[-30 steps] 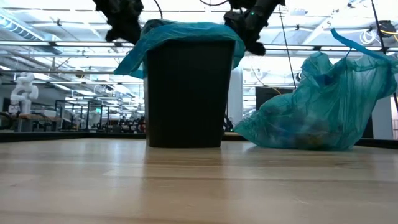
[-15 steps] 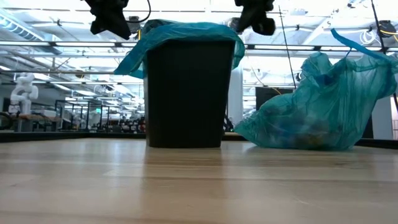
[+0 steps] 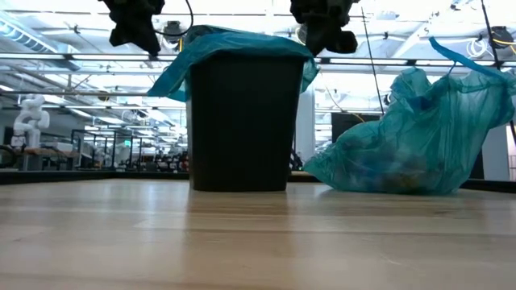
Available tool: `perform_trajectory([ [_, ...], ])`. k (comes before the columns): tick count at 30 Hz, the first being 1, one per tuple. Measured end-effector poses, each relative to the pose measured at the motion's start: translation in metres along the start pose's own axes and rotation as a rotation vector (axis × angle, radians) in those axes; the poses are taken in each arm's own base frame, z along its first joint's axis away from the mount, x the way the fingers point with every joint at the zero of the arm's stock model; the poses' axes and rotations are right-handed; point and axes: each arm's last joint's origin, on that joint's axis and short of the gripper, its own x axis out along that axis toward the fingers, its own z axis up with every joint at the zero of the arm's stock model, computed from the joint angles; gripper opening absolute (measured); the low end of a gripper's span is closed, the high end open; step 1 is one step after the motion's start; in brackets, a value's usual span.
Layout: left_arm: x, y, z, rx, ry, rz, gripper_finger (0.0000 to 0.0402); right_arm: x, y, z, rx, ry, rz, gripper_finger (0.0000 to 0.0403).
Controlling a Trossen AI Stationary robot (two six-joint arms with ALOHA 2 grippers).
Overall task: Place trash/remove bag and relplace
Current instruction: Insert the new trash bag into the trash bin
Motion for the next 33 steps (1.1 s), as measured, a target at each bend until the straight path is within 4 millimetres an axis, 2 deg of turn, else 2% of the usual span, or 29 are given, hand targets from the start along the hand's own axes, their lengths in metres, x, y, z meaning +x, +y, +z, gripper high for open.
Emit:
perform_trajectory([
  [9, 0.001, -0.007, -0.003, 0.033, 0.024, -0.025, 0.0072, -0.003, 0.014, -0.008, 0.019, -0.024, -0.033, 0.0000],
  [17, 0.002, -0.011, -0.004, 0.053, 0.029, -0.041, 0.0072, 0.034, 0.022, -0.031, 0.041, 0.046, -0.047, 0.0000],
  [21, 0.002, -0.013, -0.004, 0.060, 0.031, -0.047, 0.0072, 0.054, 0.029, -0.043, 0.045, 0.014, -0.032, 0.0000],
  [24, 0.002, -0.014, -0.004, 0.065, 0.033, -0.051, 0.0072, 0.063, 0.033, -0.050, 0.060, 0.003, -0.048, 0.0000],
  [28, 0.002, -0.016, -0.005, 0.073, 0.040, -0.057, 0.0072, 0.060, 0.037, -0.055, 0.068, -0.009, -0.055, 0.0000],
  [33, 0.001, -0.019, -0.007, 0.084, 0.041, -0.073, 0.0072, 0.035, 0.042, -0.059, 0.098, -0.072, -0.020, 0.0000],
])
